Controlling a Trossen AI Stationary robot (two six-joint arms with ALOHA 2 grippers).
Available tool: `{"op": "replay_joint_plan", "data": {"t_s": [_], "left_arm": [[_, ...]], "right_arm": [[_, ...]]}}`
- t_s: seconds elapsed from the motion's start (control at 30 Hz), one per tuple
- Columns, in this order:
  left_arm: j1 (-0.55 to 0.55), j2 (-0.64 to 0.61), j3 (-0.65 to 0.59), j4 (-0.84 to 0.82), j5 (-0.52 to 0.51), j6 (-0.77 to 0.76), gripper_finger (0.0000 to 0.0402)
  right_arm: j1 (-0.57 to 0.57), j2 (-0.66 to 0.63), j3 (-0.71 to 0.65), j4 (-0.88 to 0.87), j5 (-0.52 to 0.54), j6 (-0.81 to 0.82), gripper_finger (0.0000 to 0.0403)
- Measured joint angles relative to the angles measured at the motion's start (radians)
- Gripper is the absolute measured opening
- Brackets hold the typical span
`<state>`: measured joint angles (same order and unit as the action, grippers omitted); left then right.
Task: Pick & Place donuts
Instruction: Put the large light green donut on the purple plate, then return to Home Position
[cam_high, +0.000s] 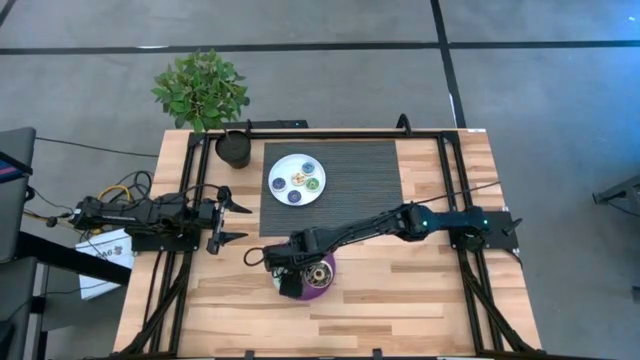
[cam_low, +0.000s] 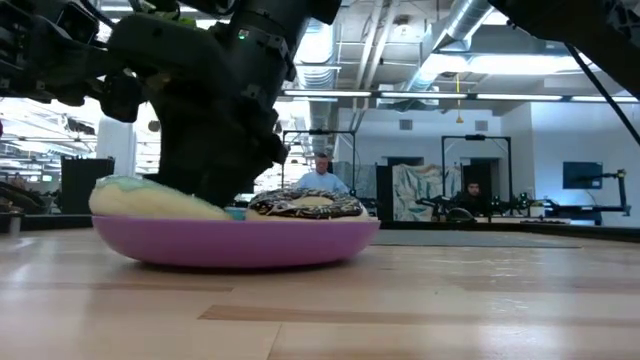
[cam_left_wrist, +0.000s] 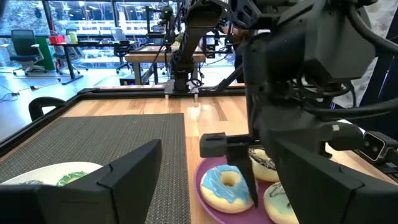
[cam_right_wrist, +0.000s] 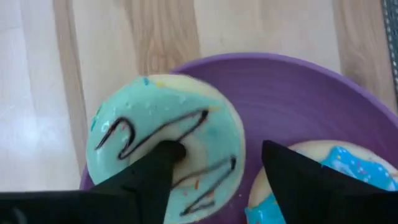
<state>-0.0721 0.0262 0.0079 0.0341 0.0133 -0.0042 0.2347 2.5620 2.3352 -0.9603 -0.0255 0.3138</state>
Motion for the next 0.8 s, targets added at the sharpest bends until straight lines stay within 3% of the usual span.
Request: {"op": "replay_joint_plan", "data": {"t_s": [0.17, 0.3, 0.8], "left_arm": [[0.0, 0.0, 0.0, 0.0, 0.0, 0.0, 0.03], [0.0, 0.0, 0.0, 0.0, -0.001, 0.0, 0.03], [0.0, 0.0, 0.0, 0.0, -0.001, 0.0, 0.03]], "right_arm": [[-0.015, 0.001, 0.019, -0.048, -0.039, 0.0, 0.0258], [-0.026, -0.014, 0.016, -0.068, -0.08, 0.0, 0.026], [-0.055, -0.116, 0.02, -0.18, -0.073, 0.052, 0.026]]}}
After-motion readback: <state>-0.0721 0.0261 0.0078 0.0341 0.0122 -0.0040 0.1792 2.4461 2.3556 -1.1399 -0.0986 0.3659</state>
